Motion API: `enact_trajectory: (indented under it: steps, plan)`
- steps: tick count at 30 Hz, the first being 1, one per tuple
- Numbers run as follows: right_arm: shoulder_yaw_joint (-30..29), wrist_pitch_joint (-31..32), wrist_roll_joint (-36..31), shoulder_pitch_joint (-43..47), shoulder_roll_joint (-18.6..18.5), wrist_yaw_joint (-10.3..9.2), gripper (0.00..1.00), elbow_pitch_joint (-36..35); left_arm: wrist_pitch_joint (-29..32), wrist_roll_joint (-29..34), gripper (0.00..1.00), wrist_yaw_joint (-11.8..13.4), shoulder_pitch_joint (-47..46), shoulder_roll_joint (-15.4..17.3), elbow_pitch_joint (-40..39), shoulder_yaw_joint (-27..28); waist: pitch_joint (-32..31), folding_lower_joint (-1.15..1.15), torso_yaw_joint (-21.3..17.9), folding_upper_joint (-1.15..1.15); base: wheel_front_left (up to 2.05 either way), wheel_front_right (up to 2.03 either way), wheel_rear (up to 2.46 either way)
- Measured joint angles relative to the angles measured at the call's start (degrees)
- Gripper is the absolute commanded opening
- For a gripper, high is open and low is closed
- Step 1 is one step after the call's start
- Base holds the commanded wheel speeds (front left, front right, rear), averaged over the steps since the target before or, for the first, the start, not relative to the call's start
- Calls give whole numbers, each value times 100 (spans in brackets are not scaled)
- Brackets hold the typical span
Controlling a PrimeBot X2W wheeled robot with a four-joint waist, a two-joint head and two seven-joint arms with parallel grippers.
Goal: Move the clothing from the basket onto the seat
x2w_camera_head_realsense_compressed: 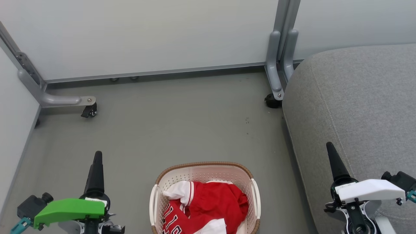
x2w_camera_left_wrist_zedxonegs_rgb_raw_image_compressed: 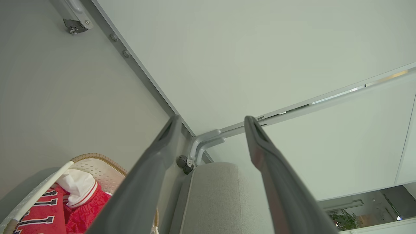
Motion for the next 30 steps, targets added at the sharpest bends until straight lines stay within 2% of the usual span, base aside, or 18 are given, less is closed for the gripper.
enact_trajectory:
  steps: [11,21,30]
  plan:
    - [198,-226,-1295,135,-4,0,100,-246,-226,958,100,271,88,1,-236,-123,-9,0,9,0,0,0,0]
    - [264,-432,-2089,229,-11,1,100,-455,-432,2073,100,361,166,3,-410,-411,3,0,-2,0,0,0,0]
    - [359,-589,-2736,235,-15,1,100,-605,-588,2685,100,542,176,4,-603,-489,34,0,-10,0,0,0,0]
